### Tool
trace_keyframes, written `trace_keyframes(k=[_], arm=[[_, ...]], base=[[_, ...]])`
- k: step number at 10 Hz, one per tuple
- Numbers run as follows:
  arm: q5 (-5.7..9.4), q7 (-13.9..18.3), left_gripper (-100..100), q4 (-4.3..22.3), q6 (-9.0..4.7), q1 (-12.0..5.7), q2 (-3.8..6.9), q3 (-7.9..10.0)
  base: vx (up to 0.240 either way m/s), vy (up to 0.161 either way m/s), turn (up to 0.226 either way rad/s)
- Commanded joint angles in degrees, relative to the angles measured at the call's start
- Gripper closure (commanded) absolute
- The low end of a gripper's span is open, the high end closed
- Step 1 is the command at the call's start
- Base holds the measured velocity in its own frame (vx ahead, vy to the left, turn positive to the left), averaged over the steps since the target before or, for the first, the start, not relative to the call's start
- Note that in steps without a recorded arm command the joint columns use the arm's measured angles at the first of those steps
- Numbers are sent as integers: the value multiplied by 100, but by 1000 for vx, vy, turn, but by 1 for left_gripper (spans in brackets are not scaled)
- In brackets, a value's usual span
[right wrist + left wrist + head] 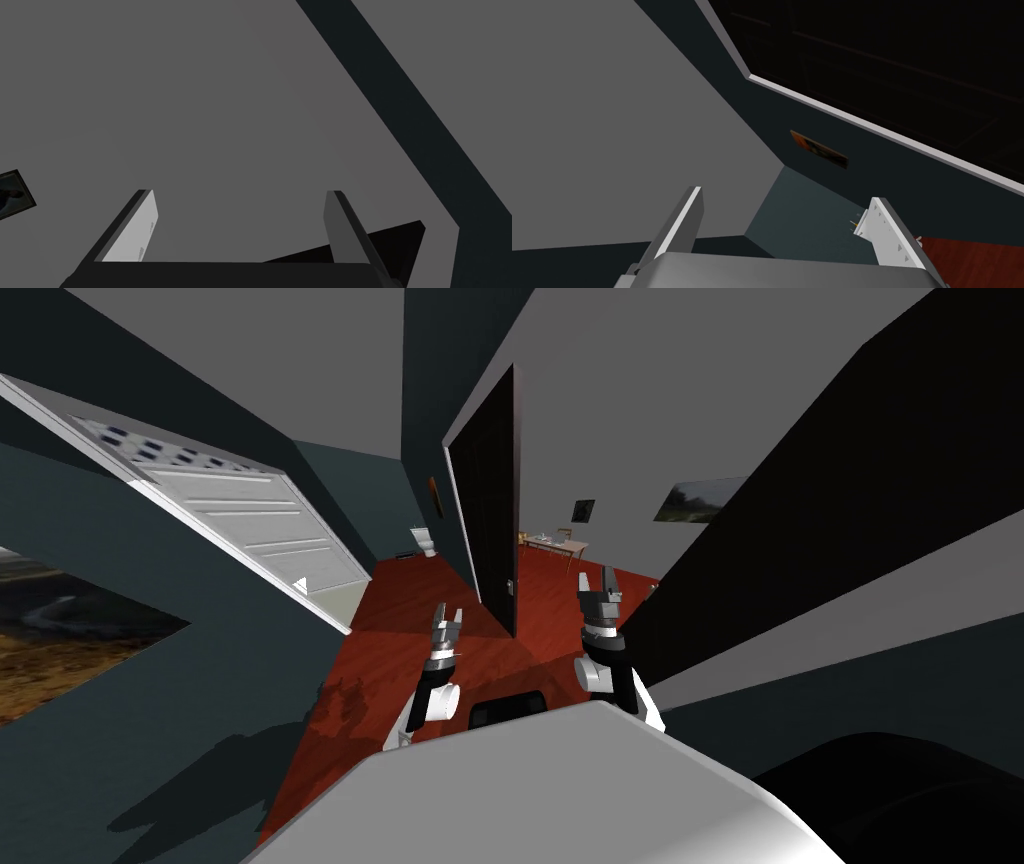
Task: Push the door open
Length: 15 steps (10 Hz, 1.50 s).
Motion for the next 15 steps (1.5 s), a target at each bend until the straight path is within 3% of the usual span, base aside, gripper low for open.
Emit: trace_keyframes(k=[1, 15], arm=[[-4, 2, -100, 249, -34, -123, 23, -66], [-80, -9, -100, 2429, -378, -1093, 106, -755]], base=[[91, 52, -88], [91, 53, -98]])
